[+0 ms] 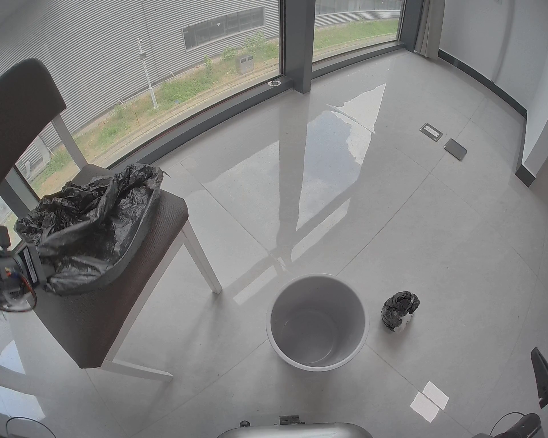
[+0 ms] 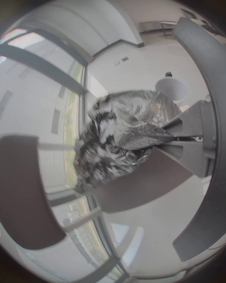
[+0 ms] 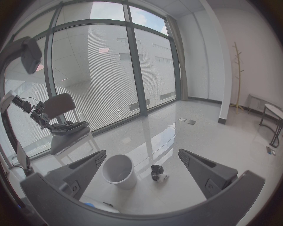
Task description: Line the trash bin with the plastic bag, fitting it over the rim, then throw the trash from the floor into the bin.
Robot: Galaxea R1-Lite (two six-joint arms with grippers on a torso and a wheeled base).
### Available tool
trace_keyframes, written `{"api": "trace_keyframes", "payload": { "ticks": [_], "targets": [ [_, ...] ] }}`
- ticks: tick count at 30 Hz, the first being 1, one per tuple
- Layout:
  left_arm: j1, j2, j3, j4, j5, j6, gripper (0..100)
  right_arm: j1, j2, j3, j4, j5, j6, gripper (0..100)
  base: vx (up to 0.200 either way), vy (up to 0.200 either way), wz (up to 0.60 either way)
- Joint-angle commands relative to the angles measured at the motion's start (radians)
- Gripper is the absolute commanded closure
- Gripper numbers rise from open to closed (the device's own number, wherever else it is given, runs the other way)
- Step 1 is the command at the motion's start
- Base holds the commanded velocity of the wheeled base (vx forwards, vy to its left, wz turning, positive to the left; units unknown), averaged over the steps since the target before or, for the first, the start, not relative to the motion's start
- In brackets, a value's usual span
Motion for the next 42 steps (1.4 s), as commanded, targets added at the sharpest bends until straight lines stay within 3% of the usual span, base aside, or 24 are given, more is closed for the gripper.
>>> {"api": "trace_keyframes", "payload": {
  "ticks": [1,4,6,7,8,13,26,29,34,42],
  "targets": [
    [-0.347,-0.033,-0.3,0.141,0.028,0.017,100,0.104,0.447,-0.154,0.001,0.051,0.038,0,0.0,0.0,0.0],
    [-0.396,-0.017,-0.313,0.13,0.05,0.019,100,0.113,0.541,-0.165,-0.004,0.044,0.036,0,0.0,0.0,0.0],
    [-0.488,0.001,-0.32,0.078,0.06,0.019,100,0.113,0.68,-0.191,-0.016,0.035,0.024,0,0.0,0.0,0.0],
    [-0.488,0.001,-0.32,0.078,0.06,0.019,100,0.113,0.68,-0.191,-0.016,0.035,0.024,0,0.0,0.0,0.0],
    [-0.563,0.018,-0.32,0.041,0.06,0.019,100,0.116,0.745,-0.211,-0.019,0.037,0.006,0,0.0,0.0,0.0],
    [-0.68,0.072,-0.345,-0.065,0.037,0.014,100,0.16,0.864,-0.259,-0.05,0.038,-0.008,0,0.0,0.0,0.0],
    [-0.828,0.184,-0.511,-0.12,-0.006,-0.069,100,0.22,1.176,-0.372,-0.196,0.037,0.065,0,0.0,0.0,0.0],
    [-0.884,0.197,-0.544,-0.152,-0.006,-0.107,100,0.285,1.303,-0.473,-0.234,0.035,0.145,0,0.0,0.0,0.0],
    [-0.92,0.199,-0.538,-0.178,-0.006,-0.121,100,0.32,1.41,-0.624,-0.248,0.035,0.202,0,0.0,0.0,0.0],
    [-0.936,0.197,-0.526,-0.204,-0.007,-0.135,100,0.331,1.548,-0.858,-0.24,0.037,0.249,0,0.0,0.0,0.0]
  ]
}}
